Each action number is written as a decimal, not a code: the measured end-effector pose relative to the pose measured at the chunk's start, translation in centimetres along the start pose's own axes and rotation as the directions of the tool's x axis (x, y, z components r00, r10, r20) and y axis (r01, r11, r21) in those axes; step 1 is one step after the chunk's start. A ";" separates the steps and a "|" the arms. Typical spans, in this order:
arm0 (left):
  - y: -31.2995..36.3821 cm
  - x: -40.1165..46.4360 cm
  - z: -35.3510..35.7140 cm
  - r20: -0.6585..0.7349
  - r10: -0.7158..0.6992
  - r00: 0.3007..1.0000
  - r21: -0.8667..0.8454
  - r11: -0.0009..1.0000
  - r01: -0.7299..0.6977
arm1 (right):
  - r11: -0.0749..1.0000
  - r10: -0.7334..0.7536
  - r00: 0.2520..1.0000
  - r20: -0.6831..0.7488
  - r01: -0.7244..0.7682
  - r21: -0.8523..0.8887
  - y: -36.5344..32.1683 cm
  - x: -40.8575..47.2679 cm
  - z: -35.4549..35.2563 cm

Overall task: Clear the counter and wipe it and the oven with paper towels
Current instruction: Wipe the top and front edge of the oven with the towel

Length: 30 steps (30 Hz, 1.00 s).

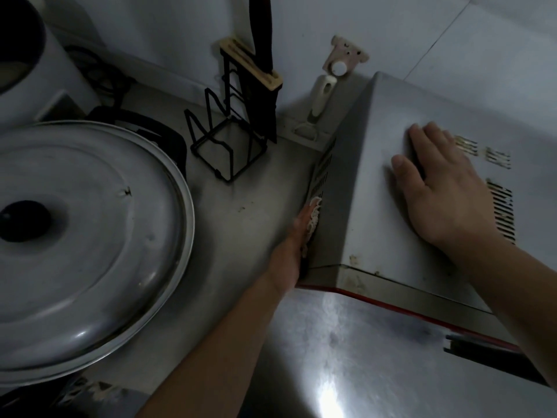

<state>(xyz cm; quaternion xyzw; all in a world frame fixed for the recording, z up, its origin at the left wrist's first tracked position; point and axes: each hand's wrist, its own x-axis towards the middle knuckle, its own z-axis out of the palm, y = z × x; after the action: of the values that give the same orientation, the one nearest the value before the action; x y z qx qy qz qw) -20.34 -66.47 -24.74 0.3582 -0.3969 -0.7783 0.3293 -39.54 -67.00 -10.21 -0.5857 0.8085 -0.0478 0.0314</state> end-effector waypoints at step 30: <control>6.4 -5.1 3.7 0.117 0.047 0.992 0.345 0.935 -0.085 | 0.999 0.014 1.000 0.003 -0.014 0.036 -0.1 -0.2 -0.5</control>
<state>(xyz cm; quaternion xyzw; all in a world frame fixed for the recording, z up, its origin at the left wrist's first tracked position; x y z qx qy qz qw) -19.23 -63.98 -16.15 0.3552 -0.5574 -0.7020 0.2650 -39.43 -66.87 -9.73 -0.5795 0.8115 -0.0613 0.0433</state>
